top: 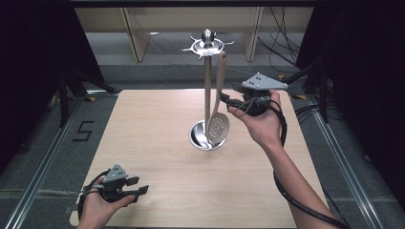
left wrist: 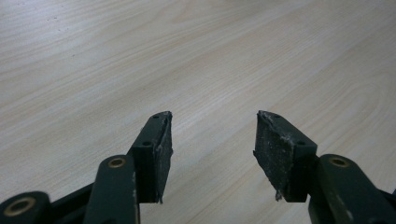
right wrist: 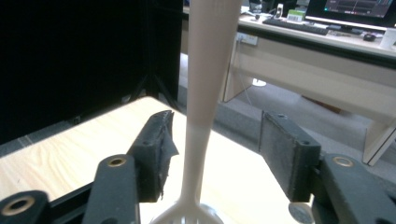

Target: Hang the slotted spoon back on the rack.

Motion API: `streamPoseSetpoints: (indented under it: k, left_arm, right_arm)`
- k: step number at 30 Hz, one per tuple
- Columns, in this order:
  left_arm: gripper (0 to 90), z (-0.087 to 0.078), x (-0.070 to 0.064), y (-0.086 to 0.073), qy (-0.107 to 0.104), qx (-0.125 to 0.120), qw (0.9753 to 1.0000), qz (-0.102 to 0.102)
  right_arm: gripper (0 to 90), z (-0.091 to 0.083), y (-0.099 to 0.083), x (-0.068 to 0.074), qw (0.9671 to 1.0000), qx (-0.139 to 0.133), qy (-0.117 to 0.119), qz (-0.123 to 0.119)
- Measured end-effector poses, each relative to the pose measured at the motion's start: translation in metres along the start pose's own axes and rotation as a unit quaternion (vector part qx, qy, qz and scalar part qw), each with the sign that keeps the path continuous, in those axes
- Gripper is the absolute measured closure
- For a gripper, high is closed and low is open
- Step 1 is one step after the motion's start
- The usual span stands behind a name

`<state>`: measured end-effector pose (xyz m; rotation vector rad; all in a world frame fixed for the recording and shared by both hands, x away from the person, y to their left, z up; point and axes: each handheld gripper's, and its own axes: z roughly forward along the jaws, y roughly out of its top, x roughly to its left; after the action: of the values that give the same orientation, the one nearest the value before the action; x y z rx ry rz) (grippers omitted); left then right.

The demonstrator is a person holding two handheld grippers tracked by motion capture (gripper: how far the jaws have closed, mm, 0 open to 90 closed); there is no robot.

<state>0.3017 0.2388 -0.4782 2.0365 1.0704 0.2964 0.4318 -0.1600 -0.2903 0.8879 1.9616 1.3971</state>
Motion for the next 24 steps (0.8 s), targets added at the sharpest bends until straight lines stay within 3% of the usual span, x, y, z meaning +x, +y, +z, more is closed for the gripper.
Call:
streamPoseSetpoints:
  k: [5, 10, 11, 12, 13, 15, 18, 24]
  left_arm:
    - [45.7, 0.0, 0.0, 0.0, 0.001, 0.0, 1.0, -0.001]
    - [45.6, 0.001, 0.001, 0.0, 0.001, 0.002, 1.0, 0.003]
    - [45.6, 0.001, 0.001, 0.0, 0.001, 0.003, 1.0, 0.003]
    - [45.5, 0.001, 0.0, 0.0, 0.001, 0.0, 1.0, -0.001]
    - [45.5, 0.001, 0.0, 0.0, 0.001, -0.001, 1.0, -0.002]
    - [45.4, 0.001, 0.001, 0.0, 0.003, 0.003, 1.0, 0.0]
    - [45.1, 0.001, 0.001, 0.0, 0.002, 0.005, 1.0, 0.001]
    - [44.2, 0.001, 0.002, 0.0, -0.001, 0.007, 1.0, -0.001]
  right_arm:
    - [43.3, -0.014, -0.024, -0.003, 0.9997, 0.019, 0.012, -0.001]
    - [43.6, -0.029, -0.048, -0.009, 0.9991, 0.04, 0.008, -0.006]
    - [43.6, -0.032, -0.053, -0.008, 0.9988, 0.047, 0.008, 0.01]
    - [43.5, -0.035, -0.059, -0.01, 0.9986, 0.052, 0.008, 0.001]
    - [43.4, -0.038, -0.066, -0.009, 0.9981, 0.059, 0.009, 0.015]
    - [43.2, -0.042, -0.077, -0.012, 0.9975, 0.069, 0.009, 0.013]
    - [43.0, -0.047, -0.097, -0.012, 0.9958, 0.086, 0.008, 0.03]
    - [42.8, -0.055, -0.135, -0.015, 0.9917, 0.122, 0.016, 0.036]
